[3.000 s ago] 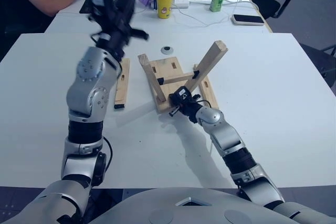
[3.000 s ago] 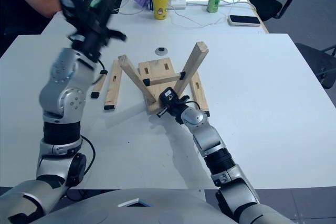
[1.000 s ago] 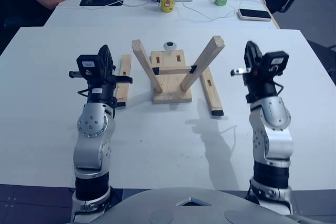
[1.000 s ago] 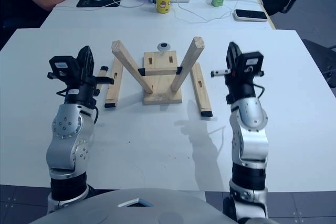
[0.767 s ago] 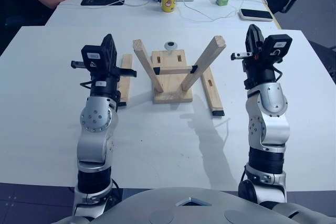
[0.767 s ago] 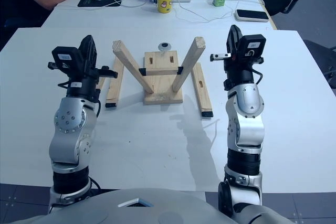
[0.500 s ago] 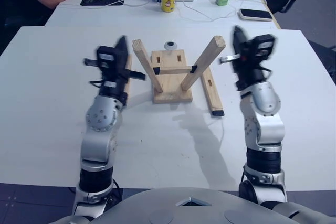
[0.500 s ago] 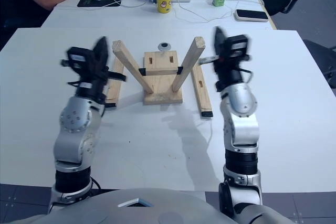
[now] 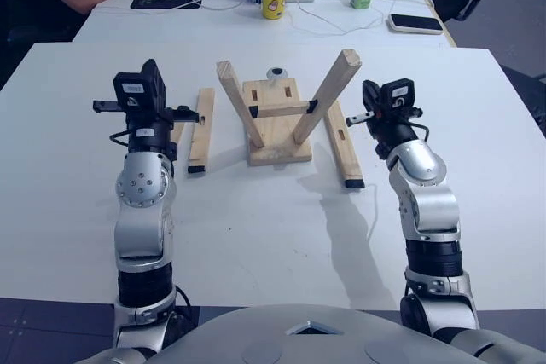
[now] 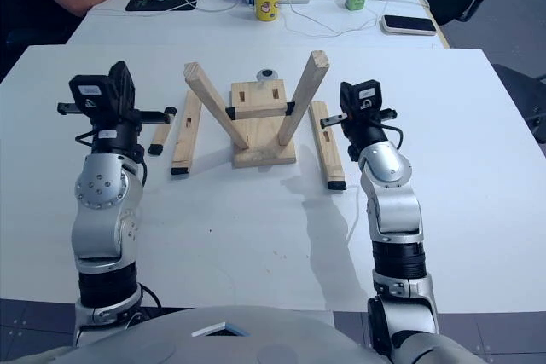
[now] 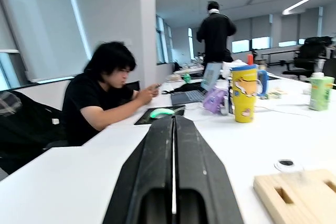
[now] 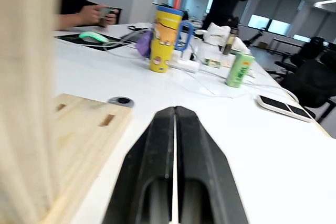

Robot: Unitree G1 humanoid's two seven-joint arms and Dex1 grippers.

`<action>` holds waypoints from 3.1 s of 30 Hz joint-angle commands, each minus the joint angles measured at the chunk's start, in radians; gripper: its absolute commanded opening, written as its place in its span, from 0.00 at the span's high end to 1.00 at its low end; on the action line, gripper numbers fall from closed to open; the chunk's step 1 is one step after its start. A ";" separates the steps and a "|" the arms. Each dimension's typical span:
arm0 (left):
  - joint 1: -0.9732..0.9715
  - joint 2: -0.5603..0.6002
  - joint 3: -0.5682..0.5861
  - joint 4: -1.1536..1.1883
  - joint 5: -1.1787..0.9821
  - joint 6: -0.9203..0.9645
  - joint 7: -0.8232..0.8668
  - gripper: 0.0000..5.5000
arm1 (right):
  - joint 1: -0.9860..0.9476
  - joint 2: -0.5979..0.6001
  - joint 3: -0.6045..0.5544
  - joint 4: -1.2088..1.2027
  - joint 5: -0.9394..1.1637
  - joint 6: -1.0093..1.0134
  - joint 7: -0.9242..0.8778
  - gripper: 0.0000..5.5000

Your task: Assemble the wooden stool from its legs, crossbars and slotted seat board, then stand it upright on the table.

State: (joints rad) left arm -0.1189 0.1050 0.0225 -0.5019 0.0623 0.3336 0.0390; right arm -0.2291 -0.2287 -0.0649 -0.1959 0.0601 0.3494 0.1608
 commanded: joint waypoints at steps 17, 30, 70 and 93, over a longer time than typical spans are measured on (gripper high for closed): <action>-0.096 0.104 0.081 0.157 -0.097 0.001 -0.183 0.99 | -0.190 -0.097 0.052 0.414 0.032 -0.077 0.215 1.00; -0.066 0.566 0.011 0.361 -0.495 0.196 -1.059 0.99 | -0.507 -0.128 0.077 0.934 0.115 -0.368 0.758 1.00; -0.194 0.424 -0.354 0.433 0.152 0.195 -0.668 0.99 | -0.478 0.077 0.231 0.806 0.072 -0.380 0.852 1.00; -0.221 0.510 -0.096 0.316 -0.067 0.241 -0.796 0.99 | -0.605 -0.142 0.246 1.104 -0.191 -0.529 0.549 1.00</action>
State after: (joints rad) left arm -0.3559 0.5645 -0.1124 -0.1278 0.0686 0.5390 -0.6701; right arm -0.7908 -0.3296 0.1440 0.8557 -0.0732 -0.1575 0.7162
